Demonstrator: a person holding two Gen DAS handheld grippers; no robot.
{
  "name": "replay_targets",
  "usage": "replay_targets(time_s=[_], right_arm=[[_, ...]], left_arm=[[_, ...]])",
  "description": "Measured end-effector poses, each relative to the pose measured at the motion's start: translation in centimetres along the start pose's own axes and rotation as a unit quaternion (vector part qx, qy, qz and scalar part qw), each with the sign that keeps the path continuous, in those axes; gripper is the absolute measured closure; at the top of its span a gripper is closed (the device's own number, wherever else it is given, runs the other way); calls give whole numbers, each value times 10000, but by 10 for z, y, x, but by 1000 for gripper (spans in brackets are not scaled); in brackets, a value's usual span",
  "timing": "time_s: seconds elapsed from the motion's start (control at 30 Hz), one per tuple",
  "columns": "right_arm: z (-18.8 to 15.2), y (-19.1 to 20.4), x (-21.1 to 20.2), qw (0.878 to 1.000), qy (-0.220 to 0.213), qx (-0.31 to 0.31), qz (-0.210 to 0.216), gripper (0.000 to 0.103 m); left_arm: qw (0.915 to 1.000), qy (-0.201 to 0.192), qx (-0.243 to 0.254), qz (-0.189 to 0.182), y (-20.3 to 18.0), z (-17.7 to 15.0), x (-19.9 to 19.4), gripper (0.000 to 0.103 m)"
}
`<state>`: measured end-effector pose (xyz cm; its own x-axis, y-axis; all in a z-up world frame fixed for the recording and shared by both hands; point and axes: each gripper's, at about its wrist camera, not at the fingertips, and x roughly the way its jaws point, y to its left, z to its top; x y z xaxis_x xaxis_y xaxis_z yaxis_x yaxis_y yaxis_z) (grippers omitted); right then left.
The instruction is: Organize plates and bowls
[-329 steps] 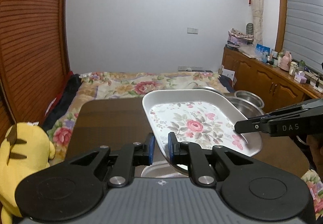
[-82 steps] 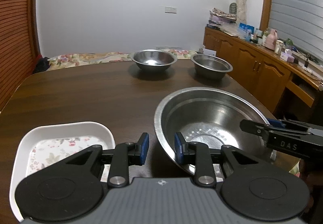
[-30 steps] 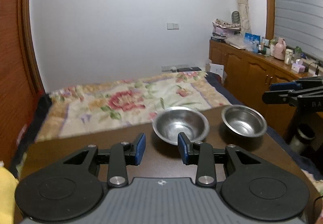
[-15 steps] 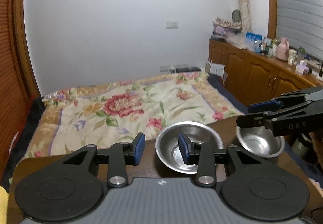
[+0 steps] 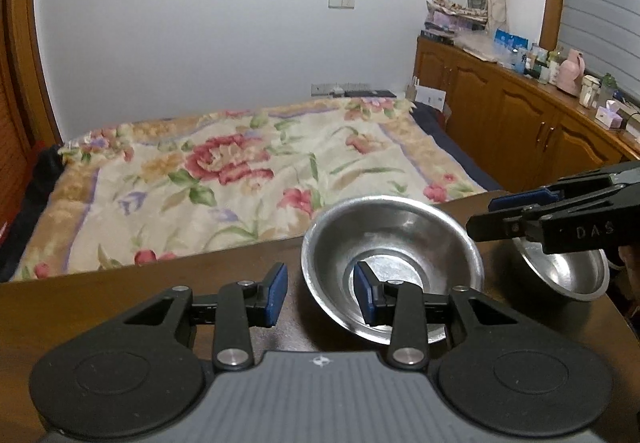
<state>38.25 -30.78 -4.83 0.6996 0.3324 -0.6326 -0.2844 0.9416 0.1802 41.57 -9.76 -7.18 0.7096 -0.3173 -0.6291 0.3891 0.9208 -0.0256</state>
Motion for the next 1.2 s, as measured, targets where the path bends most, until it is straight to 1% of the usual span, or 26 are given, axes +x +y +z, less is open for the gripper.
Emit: replay_targets(time_s=[0.07, 0.13, 0.43, 0.57, 0.63, 0.67, 0.73, 0.77, 0.8, 0.87, 1.0, 1.2], right_arm=[[-2, -1, 4, 9999, 89, 60, 30, 62], [-4, 1, 5, 9998, 108, 106, 148, 62], [-5, 6, 16, 9996, 281, -41, 24, 63], [-7, 5, 15, 9994, 333, -30, 84, 64], [-7, 5, 16, 9992, 385, 0, 123, 68], [-7, 4, 17, 9990, 411, 19, 152, 72], [-8, 5, 19, 9988, 459, 39, 195, 75], [-9, 7, 19, 9986, 480, 43, 233, 80], [-9, 7, 19, 9983, 495, 65, 289, 83], [-9, 8, 19, 9978, 523, 144, 385, 83], [-9, 7, 9, 9977, 399, 210, 499, 85], [-2, 13, -18, 9981, 108, 165, 582, 85]], left_arm=[[10000, 59, -22, 1, 1, -1, 4, 64], [10000, 84, -36, 12, 1, -3, 7, 64], [9994, 332, -35, 56, 3, -9, 21, 64], [9989, 447, -104, 40, 6, -10, 24, 65], [9988, 471, -119, 28, 7, -11, 23, 68], [9988, 479, -142, 9, 8, -10, 23, 71], [9986, 483, -193, -36, 10, -10, 21, 77], [9986, 488, -213, -41, 11, -10, 19, 81], [9984, 499, -248, -12, 11, -10, 17, 82], [9987, 428, -289, 25, 10, -9, 11, 82], [9992, 285, -269, 14, 9, -3, -7, 83], [9998, 43, -218, -23, 4, 7, -35, 83]])
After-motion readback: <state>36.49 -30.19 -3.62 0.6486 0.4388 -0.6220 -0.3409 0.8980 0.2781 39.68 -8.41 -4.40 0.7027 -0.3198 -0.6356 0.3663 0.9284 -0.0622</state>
